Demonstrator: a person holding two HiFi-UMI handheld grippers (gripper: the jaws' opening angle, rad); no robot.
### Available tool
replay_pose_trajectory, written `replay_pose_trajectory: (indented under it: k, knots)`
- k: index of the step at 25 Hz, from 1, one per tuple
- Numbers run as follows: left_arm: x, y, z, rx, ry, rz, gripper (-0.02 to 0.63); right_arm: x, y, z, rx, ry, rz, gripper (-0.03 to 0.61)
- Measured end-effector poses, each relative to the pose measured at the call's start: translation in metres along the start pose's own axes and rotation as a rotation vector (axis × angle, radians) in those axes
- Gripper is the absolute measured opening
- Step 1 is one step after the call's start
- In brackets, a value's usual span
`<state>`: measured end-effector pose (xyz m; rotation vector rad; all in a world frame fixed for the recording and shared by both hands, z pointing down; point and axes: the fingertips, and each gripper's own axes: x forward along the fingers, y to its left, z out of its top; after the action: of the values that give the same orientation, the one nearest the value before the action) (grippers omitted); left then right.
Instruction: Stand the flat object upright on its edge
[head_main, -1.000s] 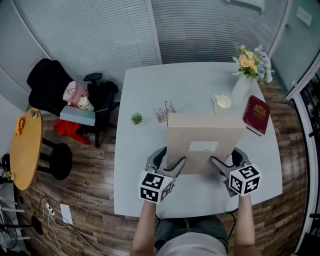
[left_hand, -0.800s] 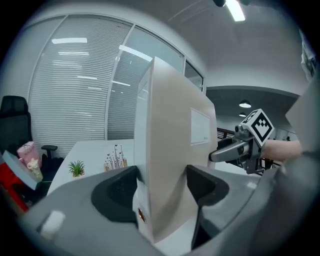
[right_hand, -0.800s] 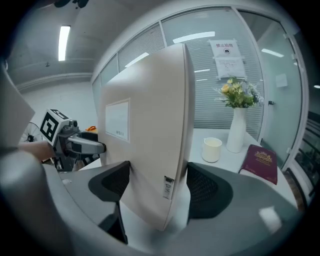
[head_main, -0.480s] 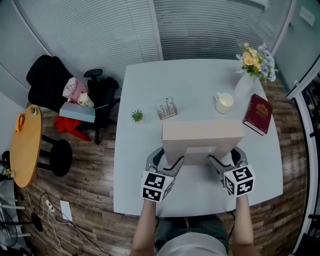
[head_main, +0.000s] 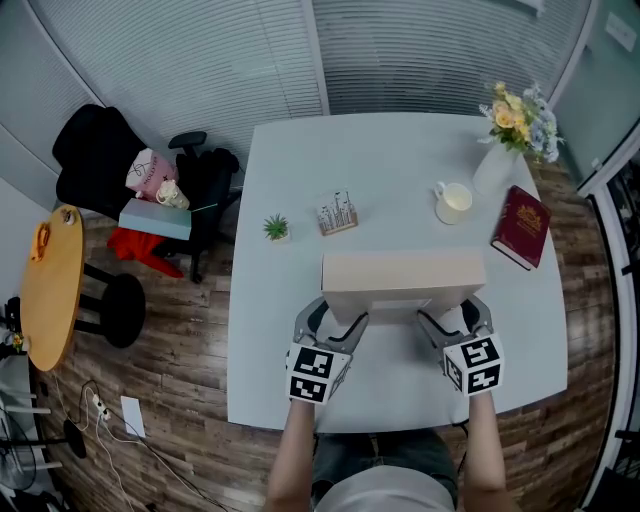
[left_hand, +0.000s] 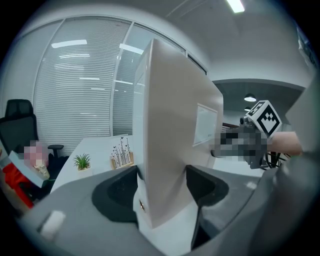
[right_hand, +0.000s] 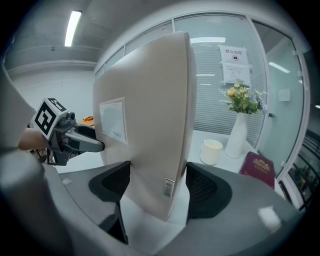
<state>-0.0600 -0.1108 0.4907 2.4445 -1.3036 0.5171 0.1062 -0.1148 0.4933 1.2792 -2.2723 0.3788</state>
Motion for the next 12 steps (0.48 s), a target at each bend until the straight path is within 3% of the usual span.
replay_pose_trajectory:
  k: [12]
  knots:
    - [-0.005, -0.0026, -0.0057, -0.013, -0.034, 0.012, 0.314, -0.0046, 0.0028, -0.0064, 0.05, -0.062, 0.012, 0.377]
